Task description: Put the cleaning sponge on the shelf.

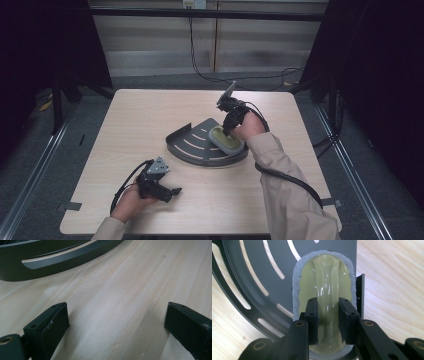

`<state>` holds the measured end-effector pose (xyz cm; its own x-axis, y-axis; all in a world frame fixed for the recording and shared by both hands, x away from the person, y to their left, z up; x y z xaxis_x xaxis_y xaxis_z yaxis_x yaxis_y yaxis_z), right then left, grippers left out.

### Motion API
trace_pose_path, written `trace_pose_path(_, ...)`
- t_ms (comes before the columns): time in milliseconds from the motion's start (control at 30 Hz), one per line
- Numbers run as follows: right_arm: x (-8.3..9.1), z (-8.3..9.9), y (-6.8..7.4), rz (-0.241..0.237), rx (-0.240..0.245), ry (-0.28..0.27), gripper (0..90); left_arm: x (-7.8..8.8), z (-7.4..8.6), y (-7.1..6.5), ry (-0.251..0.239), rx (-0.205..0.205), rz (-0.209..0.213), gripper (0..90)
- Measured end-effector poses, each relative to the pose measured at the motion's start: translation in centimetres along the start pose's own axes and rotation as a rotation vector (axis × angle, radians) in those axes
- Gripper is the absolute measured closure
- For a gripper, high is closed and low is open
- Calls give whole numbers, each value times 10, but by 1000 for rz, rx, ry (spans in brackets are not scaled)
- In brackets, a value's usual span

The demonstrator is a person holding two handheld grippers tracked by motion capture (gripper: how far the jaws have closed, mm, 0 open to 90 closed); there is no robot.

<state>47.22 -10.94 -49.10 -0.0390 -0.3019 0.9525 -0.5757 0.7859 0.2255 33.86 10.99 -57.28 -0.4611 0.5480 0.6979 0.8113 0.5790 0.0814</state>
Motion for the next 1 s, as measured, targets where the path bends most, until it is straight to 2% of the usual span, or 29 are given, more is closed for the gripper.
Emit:
trace_pose_path(367, -13, 12, -7, -1, -7, 44, 714, 0, 0, 0, 0, 2, 0, 51)
trace_pose_path(733, -15, 15, -6, -9, -28, 79, 713, 0, 0, 0, 0, 3, 0, 51)
trace_pose_path(1000, -15, 14, -6, -9, -36, 83, 712, 0, 0, 0, 0, 3, 0, 51)
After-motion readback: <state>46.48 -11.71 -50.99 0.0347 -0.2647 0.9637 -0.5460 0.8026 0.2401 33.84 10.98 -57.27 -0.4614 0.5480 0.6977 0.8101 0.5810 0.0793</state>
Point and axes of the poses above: each handheld gripper's, and its own axes: x roughly backward along the jaws, z roughly out of its underside, y roughly to its left, the point moved 9 cm from there along -x, roughly forward along the jaws, and after that the axes turned 9 degrees about -z, right-handed, at the moved point
